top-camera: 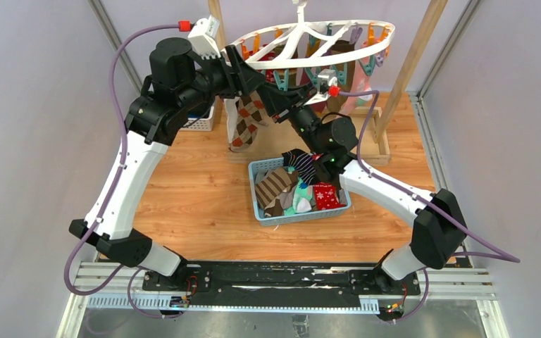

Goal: Clip the socks to the hanger
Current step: Open the clamp at the hanger.

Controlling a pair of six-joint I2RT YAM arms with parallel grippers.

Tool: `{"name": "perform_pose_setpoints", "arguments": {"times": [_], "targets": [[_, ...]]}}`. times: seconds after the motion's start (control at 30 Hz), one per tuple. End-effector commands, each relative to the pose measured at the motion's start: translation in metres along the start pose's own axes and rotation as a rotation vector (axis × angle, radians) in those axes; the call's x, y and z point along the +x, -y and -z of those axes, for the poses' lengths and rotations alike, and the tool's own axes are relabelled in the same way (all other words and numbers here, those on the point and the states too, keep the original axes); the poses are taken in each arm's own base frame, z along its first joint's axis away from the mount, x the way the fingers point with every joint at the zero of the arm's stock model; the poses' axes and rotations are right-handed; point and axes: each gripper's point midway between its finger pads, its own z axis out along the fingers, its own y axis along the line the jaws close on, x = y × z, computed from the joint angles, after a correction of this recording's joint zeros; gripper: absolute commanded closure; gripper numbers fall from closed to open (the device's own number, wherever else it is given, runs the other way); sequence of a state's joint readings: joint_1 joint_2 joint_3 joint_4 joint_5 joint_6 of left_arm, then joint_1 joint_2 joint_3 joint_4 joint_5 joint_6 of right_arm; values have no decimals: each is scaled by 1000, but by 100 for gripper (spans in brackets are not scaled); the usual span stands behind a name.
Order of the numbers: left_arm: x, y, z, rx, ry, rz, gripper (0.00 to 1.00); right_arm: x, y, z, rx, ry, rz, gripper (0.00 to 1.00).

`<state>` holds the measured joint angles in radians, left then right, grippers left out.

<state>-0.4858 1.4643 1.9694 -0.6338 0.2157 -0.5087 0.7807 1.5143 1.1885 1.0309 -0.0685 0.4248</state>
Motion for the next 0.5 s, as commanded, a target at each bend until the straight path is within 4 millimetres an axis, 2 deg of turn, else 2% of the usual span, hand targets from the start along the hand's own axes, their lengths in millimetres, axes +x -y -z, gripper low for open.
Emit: {"name": "perform_pose_setpoints", "arguments": {"times": [0.0,0.27,0.47], "targets": [[-8,6,-5,12,18,0,41,7,-25,-4,-87,-31,-7,98],[-12,4,-11,0,28,13,40,11,-23,-4,-83,-44,0,99],[-20,-4,-12,-46,66,-1,52,15,-24,-5,-89,-59,-7,99]]}}
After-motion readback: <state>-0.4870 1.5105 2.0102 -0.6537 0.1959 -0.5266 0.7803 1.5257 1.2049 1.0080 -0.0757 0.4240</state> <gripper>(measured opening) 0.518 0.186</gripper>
